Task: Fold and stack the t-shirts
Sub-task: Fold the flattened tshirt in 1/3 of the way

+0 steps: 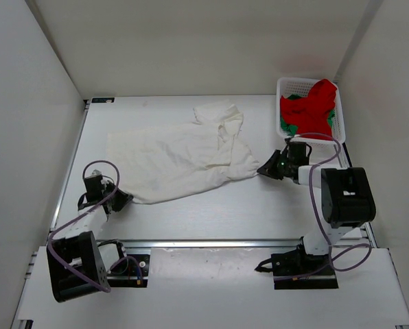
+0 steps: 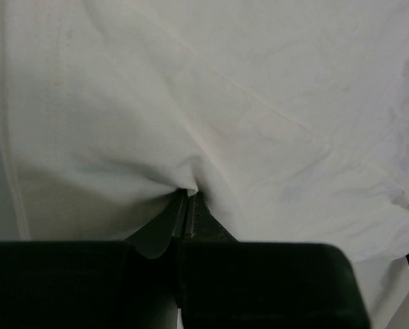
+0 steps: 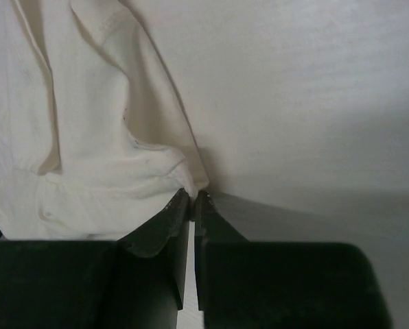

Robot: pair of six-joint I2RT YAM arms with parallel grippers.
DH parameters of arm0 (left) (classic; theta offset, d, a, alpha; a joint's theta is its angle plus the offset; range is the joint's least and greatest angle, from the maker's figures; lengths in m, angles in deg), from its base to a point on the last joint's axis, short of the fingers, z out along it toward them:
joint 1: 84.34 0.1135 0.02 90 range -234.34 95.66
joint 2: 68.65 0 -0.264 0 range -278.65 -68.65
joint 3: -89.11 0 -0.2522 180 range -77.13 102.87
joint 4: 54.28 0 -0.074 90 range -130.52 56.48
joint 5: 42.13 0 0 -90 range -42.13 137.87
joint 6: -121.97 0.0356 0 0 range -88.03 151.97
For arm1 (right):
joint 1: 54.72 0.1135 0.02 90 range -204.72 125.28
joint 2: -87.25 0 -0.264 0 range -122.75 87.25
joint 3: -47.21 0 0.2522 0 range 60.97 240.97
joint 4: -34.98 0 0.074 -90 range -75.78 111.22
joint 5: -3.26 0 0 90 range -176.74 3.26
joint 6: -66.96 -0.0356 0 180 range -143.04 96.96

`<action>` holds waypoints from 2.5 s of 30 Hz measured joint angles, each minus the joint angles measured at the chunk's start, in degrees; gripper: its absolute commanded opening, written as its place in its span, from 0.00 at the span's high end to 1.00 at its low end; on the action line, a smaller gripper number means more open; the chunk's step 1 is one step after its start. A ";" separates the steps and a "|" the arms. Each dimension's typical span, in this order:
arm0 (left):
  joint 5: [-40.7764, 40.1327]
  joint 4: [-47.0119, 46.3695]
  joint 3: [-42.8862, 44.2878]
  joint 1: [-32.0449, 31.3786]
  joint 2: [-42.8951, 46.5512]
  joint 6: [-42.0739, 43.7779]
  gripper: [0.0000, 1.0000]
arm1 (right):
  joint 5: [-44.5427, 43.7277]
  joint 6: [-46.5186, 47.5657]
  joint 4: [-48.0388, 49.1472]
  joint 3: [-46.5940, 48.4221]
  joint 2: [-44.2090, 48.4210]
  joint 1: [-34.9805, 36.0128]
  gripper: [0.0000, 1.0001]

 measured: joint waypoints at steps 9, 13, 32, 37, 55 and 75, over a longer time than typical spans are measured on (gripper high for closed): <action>-1.18 -5.14 3.28 -5.33 -7.41 -3.78 1.00 | -6.36 -2.38 -4.07 -21.49 26.14 -4.20 1.00; -0.92 -1.95 3.26 -2.64 -5.51 -2.56 0.96 | -7.89 -3.02 -10.14 -28.52 40.89 -5.66 0.99; -1.40 4.22 9.35 -11.26 5.90 0.07 0.50 | -13.97 -0.35 -18.80 -15.37 44.24 13.84 0.87; -4.13 -0.42 9.38 -30.45 -1.55 -2.25 0.51 | -12.74 -1.51 -12.50 -13.29 30.82 22.32 0.65; -5.95 -11.30 10.60 -47.98 -10.91 -2.49 0.53 | -12.28 -0.61 -10.36 -5.25 23.34 14.08 0.78; -2.21 -20.28 24.37 -48.37 -31.63 -4.83 0.54 | -34.60 18.86 -32.92 46.95 -18.88 19.12 0.60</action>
